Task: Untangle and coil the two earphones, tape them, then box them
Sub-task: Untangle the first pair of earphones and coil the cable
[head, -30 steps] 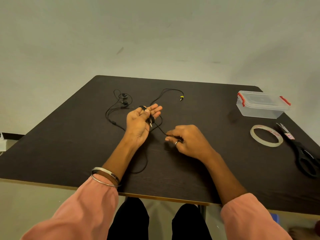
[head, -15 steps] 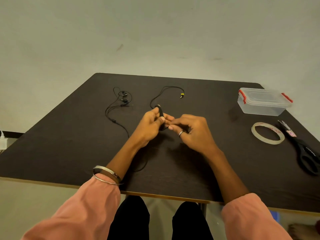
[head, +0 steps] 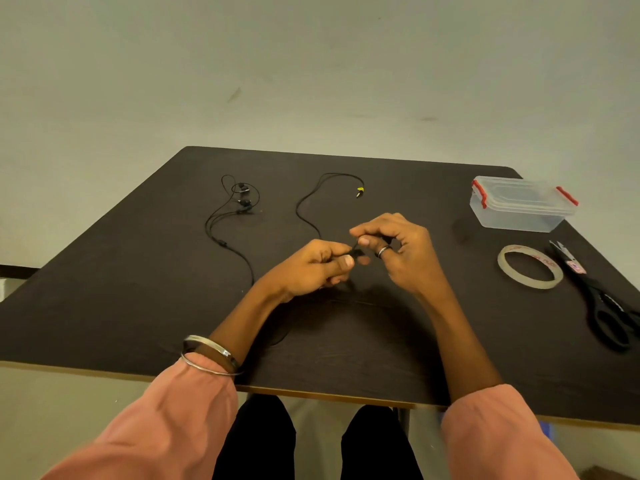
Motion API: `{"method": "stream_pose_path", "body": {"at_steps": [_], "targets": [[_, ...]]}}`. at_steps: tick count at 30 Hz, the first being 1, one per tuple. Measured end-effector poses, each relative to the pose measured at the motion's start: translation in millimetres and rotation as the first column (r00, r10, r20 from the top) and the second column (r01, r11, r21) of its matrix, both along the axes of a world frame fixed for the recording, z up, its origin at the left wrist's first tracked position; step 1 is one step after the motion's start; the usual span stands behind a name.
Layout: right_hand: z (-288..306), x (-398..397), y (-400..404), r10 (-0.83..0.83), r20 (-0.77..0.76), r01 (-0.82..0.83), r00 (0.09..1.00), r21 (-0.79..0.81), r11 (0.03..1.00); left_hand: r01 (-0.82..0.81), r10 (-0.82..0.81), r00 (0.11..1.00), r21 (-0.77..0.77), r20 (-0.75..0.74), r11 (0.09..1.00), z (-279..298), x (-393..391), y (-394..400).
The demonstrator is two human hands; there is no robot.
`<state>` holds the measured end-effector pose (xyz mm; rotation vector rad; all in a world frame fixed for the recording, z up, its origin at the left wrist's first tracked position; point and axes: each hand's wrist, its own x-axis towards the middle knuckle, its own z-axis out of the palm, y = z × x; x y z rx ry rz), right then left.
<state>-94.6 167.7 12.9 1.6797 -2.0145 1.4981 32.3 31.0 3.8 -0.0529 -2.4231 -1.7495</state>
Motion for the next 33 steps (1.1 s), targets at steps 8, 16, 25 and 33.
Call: {"method": "stream_pose_path", "body": {"at_steps": [8,16,25,33], "targets": [[-3,-2,-5,-0.162,-0.012,0.161,0.987,-0.052,0.986,0.007,-0.034,0.998,0.4,0.06,0.916,1,-1,3],[-8,7,-10,-0.072,0.352,0.1,0.933,-0.062,0.993,-0.112,0.16,0.987,0.634,-0.018,0.765,-4,-9,-3],[-9,12,-13,0.041,0.426,-0.043,0.904,-0.004,0.999,-0.191,0.236,0.972,0.586,-0.001,0.788,-5,-11,-4],[-14,11,-10,-0.062,-0.113,0.073,0.992,0.089,0.993,-0.405,0.404,0.914,-0.014,-0.049,0.914,-14,-13,-6]]}}
